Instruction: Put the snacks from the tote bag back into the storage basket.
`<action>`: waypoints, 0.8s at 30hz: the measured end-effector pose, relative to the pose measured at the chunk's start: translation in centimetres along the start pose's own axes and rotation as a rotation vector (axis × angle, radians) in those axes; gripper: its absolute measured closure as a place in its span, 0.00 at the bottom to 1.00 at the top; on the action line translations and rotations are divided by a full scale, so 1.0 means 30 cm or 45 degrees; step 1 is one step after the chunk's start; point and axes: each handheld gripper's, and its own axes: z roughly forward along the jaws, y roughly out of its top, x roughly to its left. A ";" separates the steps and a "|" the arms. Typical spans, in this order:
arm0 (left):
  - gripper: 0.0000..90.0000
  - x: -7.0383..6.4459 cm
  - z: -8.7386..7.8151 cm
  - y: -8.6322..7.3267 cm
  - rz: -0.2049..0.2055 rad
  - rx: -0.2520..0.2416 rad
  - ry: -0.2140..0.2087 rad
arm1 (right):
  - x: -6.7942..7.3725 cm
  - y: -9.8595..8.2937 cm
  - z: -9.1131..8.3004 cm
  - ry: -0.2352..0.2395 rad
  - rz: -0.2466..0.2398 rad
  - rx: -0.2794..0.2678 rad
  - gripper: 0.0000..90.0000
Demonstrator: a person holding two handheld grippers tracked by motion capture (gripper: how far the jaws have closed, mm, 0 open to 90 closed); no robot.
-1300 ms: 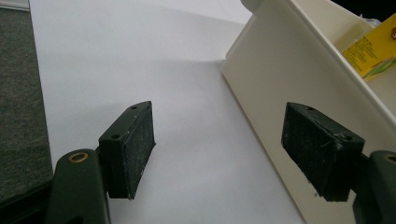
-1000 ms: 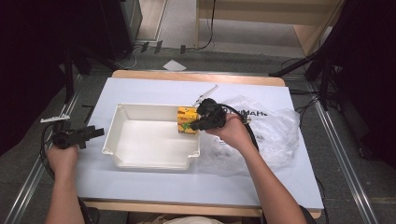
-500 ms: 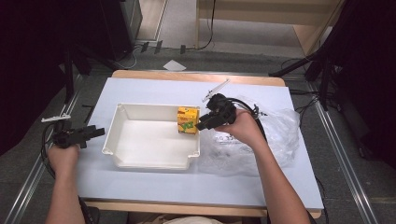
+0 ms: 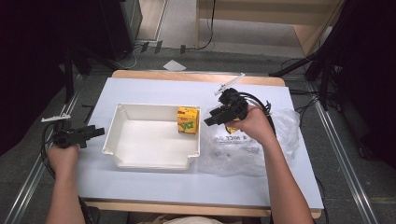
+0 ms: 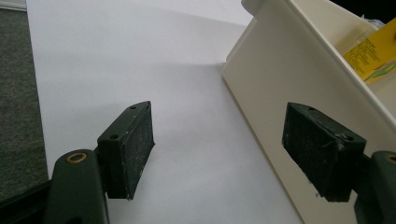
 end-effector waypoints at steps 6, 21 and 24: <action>0.29 -0.001 0.001 0.000 0.002 0.001 -0.002 | -0.039 -0.026 -0.033 -0.028 0.021 -0.006 0.56; 0.28 -0.002 0.008 0.002 0.004 0.005 0.004 | -0.145 -0.099 -0.089 -0.092 0.114 -0.045 0.52; 0.28 0.000 0.008 0.002 0.005 0.010 0.007 | -0.160 -0.111 -0.092 -0.101 0.122 -0.034 0.52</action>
